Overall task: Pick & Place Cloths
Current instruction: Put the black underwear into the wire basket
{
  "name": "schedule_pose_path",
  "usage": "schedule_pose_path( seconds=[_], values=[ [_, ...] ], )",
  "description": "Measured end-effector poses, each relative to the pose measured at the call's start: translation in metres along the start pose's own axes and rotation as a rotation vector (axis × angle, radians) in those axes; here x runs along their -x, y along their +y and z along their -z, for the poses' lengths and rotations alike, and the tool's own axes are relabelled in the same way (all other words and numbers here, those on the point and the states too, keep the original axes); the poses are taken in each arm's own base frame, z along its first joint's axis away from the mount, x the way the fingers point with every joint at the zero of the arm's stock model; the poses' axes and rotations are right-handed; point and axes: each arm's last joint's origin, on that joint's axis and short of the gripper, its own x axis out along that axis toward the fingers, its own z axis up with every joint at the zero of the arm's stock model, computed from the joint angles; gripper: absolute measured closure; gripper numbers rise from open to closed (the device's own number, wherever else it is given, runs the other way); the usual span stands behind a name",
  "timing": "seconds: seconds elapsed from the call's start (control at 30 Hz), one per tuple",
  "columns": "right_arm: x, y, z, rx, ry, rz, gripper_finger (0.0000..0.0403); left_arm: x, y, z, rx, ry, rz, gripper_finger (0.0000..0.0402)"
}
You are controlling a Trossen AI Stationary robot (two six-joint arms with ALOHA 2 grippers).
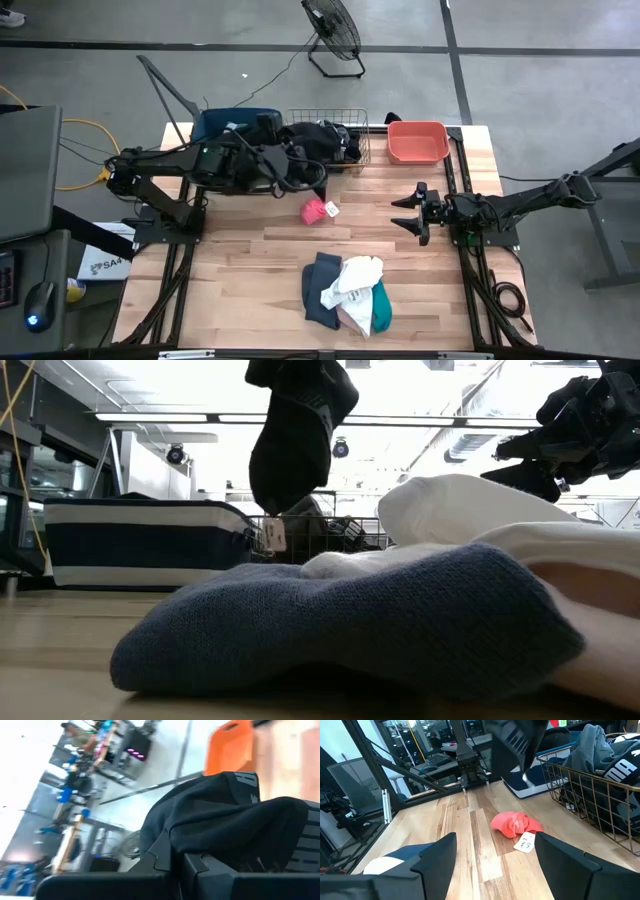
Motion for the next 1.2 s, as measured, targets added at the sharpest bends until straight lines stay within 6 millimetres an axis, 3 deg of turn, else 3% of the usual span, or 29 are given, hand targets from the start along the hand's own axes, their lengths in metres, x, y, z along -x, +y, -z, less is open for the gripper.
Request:
schedule_pose_path(
  seconds=[0.33, 0.7, 0.97, 1.2],
  values=[
    [0.0, 0.0, 0.0, 0.0, 0.0, 0.0, 0.0143, -0.007, 0.019, -0.011, 0.031, -0.024, -0.178, 0.0402],
    [0.0, 0.0, 0.0, 0.0, 0.0, 0.0, 0.0143, -0.053, 0.06, 0.008, 0.12, 0.003, -0.231, 0.0401],
    [0.0, 0.0, 0.0, 0.0, 0.0, 0.0, 0.0143, -0.072, 0.083, 0.019, 0.206, -0.043, -0.234, 0.0401],
    [0.0, 0.0, 0.0, 0.0, 0.0, 0.0, 0.0143, -0.1, 0.087, 0.025, 0.231, -0.059, -0.22, 0.0401]
  ],
)
